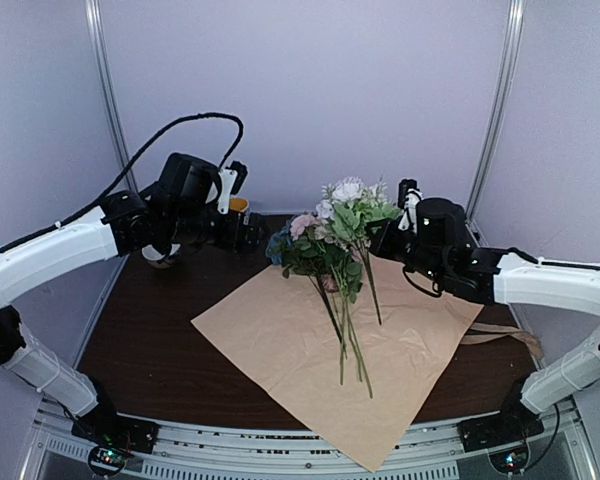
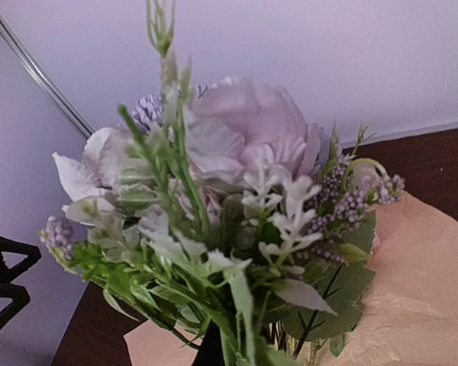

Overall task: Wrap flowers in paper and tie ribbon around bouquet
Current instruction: Place the fake flower on the flattened wrapping paper.

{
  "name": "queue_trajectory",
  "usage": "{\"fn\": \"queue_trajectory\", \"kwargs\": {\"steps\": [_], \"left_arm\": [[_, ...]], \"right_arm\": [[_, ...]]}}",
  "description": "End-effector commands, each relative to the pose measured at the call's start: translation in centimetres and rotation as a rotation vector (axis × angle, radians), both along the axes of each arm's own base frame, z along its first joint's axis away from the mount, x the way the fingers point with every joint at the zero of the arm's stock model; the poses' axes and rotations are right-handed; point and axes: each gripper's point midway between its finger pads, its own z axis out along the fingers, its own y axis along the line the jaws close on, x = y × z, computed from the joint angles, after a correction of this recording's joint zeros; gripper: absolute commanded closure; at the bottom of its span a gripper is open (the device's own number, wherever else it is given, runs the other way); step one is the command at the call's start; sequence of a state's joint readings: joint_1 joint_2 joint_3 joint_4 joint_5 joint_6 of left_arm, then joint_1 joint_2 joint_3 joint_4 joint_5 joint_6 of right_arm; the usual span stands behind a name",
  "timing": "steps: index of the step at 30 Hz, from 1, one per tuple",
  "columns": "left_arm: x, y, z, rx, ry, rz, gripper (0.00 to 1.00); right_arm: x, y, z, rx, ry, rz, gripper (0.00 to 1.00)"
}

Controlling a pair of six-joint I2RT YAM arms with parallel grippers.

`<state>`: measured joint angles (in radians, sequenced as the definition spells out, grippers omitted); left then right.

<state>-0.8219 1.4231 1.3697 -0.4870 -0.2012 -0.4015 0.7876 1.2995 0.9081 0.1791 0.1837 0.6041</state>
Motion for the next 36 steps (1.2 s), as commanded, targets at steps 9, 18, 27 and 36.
{"fn": "queue_trajectory", "kwargs": {"steps": [9,18,27,36], "left_arm": [[0.8,6.3,-10.5,0.22,0.122,0.126,0.03],[2.3,7.7,-15.9,0.305,0.189,0.147,0.03],[3.8,7.5,-21.9,0.428,0.289,0.134,0.04],[4.4,7.4,-21.3,0.446,0.281,0.128,0.04]], "right_arm": [[3.3,7.9,-7.8,-0.08,0.131,-0.093,1.0],[3.9,8.1,-11.0,-0.183,0.164,-0.113,0.52],[0.4,5.2,-7.2,-0.189,0.139,-0.035,0.42],[0.3,-3.0,-8.2,-0.504,0.233,-0.009,0.28]]}}
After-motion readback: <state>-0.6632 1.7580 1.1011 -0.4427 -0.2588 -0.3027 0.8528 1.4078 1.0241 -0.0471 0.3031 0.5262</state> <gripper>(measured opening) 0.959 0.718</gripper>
